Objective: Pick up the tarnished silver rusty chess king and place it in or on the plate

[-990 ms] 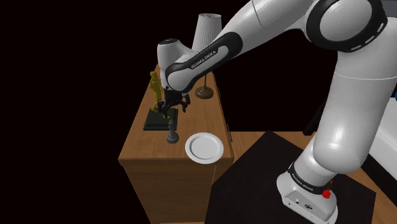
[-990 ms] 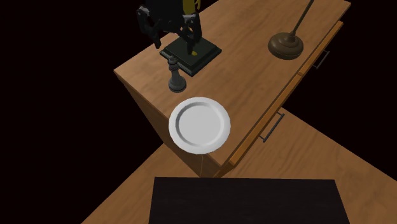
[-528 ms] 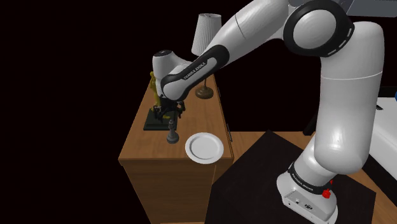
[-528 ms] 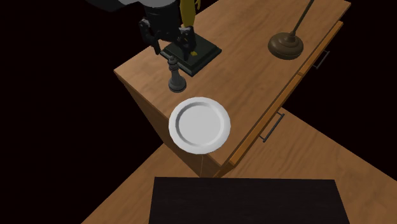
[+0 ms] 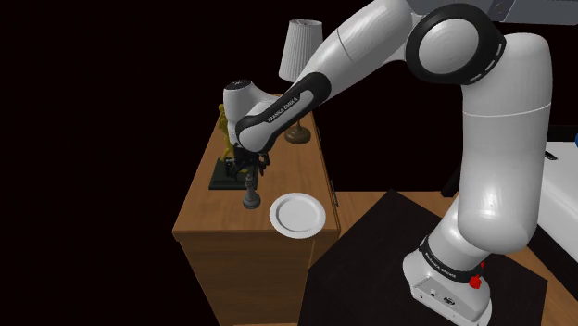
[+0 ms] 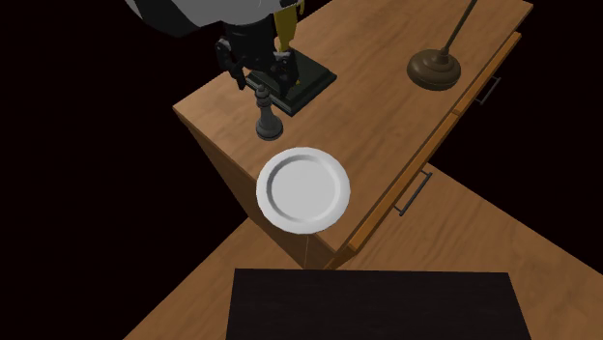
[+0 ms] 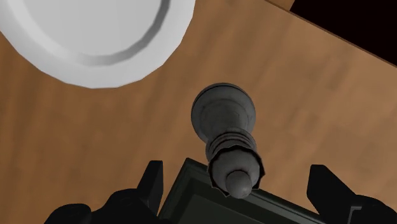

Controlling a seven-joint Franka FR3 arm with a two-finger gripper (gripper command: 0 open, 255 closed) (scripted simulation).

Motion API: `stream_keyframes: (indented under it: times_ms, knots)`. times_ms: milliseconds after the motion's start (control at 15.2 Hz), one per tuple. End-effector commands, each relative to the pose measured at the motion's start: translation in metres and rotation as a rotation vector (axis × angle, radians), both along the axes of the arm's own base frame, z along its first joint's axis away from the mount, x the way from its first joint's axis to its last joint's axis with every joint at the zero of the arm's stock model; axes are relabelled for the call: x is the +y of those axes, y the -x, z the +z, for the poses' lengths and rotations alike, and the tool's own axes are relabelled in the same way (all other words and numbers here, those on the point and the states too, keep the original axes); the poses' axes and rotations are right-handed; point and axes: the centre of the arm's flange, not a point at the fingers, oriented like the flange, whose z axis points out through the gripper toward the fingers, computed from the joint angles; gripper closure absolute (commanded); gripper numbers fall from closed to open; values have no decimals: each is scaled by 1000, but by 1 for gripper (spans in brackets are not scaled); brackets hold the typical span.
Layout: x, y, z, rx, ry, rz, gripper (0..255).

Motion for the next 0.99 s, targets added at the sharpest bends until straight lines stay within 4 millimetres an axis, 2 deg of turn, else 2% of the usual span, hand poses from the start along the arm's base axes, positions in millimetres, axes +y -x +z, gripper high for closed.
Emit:
stream_keyframes:
  times_ms: [0,66,132,726,924]
  knots:
    - [0,0,0,0,0,0,0]
    - [0,0,0,0,0,0,0]
    - [0,0,0,0,0,0,255]
    - [0,0,0,0,0,0,255]
    - [0,0,16,0,0,0,255]
